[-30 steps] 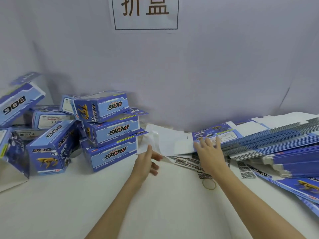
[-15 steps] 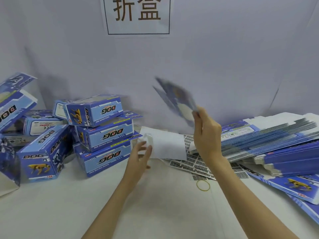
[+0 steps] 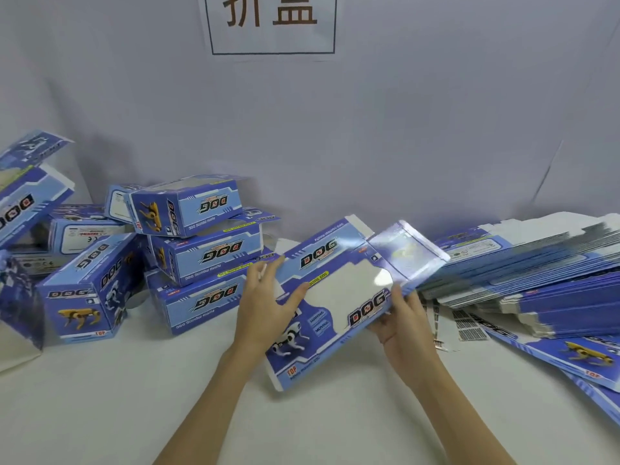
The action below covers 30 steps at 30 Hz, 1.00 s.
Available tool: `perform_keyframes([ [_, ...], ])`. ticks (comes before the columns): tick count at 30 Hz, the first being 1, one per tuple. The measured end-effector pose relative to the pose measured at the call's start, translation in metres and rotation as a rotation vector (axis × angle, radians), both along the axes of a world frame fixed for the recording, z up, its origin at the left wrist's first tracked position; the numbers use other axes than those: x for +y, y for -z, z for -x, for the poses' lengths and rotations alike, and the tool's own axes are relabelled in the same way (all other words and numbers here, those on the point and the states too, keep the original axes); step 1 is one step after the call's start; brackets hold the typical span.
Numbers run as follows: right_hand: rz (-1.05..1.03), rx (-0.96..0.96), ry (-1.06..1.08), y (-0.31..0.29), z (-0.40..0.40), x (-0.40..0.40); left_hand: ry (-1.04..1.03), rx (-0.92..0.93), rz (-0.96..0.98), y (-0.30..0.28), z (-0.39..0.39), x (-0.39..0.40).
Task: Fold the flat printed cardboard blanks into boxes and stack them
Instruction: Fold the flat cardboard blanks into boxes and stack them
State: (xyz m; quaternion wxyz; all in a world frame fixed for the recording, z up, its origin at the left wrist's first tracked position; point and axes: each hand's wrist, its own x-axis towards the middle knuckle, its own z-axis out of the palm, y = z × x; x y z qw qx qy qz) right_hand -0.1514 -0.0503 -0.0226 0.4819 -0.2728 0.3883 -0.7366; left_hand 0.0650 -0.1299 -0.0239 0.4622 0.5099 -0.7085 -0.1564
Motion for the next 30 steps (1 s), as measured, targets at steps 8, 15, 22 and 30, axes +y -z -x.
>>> perform_keyframes([
  [8,0.062,0.057,-0.031,-0.017,0.019,0.004,0.282,0.370,-0.491,-0.003,-0.003,0.000],
  [15,-0.066,-0.118,-0.078,-0.020,0.036,0.005,0.157,-0.036,-0.272,-0.010,-0.010,-0.004],
  [22,-0.091,-0.090,-0.198,-0.009,0.004,0.006,-0.048,-0.313,0.037,-0.004,0.008,0.010],
  [30,-0.090,0.115,0.159,-0.007,0.028,-0.007,0.011,-0.382,-0.091,-0.008,-0.005,0.001],
])
